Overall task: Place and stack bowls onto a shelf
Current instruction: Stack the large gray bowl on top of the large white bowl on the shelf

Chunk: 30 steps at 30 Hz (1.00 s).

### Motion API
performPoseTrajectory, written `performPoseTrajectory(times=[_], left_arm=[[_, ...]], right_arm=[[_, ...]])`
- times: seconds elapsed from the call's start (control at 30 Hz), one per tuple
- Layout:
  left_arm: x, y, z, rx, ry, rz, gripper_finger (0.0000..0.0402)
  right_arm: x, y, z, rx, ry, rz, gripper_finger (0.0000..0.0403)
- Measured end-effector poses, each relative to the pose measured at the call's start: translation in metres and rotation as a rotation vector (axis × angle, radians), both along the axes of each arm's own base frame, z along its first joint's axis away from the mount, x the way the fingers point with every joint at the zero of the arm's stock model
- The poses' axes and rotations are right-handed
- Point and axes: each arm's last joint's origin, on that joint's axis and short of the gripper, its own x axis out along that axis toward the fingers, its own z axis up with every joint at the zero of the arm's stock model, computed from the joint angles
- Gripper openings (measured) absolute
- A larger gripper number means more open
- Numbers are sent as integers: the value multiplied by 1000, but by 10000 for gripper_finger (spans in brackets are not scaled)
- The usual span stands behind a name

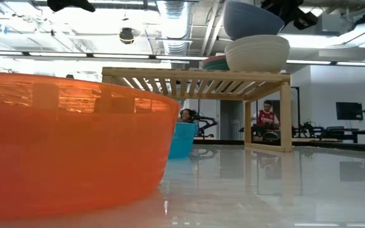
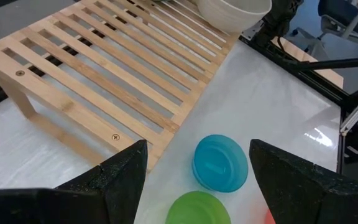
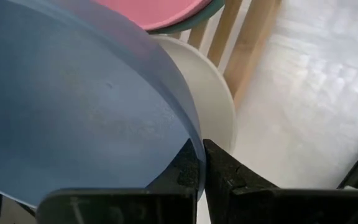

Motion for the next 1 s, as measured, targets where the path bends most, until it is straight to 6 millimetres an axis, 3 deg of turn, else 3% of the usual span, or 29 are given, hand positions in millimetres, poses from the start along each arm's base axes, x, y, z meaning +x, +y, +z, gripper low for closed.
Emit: performPoseTrajectory(times=[0.23,0.77,1.0], left_arm=[[0,0,0,-1,0,1,265],[0,1,0,12,-1,20,266],[0,1,0,12,-1,20,266]], right_arm=[[2,-1,-20,44,70,15,31],[1,0,-17,19,58,53,72],[0,0,-16,6,56,77,114]])
